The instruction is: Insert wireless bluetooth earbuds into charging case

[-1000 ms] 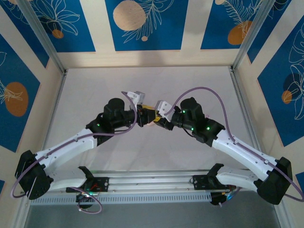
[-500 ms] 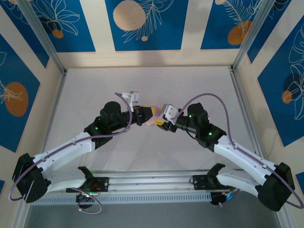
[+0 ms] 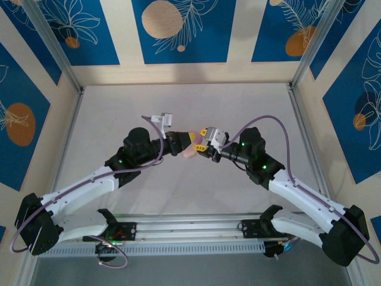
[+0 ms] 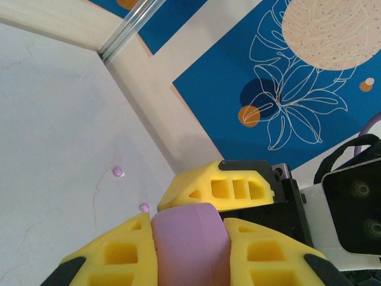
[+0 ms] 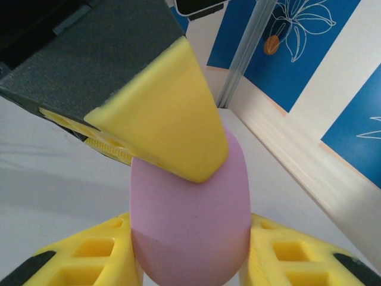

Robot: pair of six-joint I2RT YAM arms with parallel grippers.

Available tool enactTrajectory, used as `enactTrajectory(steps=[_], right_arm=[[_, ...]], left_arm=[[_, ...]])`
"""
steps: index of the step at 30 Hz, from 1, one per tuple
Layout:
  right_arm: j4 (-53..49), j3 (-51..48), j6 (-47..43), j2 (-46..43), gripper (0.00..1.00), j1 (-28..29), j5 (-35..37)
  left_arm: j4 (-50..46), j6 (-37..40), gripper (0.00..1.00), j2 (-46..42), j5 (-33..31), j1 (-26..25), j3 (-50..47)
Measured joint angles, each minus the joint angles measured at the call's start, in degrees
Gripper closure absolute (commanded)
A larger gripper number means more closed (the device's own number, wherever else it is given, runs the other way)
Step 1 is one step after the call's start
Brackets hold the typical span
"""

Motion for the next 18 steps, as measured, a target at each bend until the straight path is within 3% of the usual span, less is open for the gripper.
enactTrajectory(steps=[2, 7, 13, 18], right_arm=[[-0.52, 0.11, 0.0, -0.02, 0.7, -0.52, -1.31], [-7.1, 3.32, 1.01, -0.02, 0.71, -3.02, -7.17], [-20.59, 13.42, 2.54, 2.51, 0.72, -8.04, -20.41], [-30.08, 18.73, 0.5, 5.27, 0.72, -8.66, -28.76]], left_arm=[[0.02, 0.17, 0.68, -0.15, 0.02, -0.04, -0.24], [1.92, 5.7, 0.49, -1.86, 1.18, -0.11, -2.54], [1.9, 25.83, 0.41, -7.3, 7.15, -0.11, -5.75], [0.02, 38.86, 0.38, -9.99, 10.97, -0.11, -6.69]])
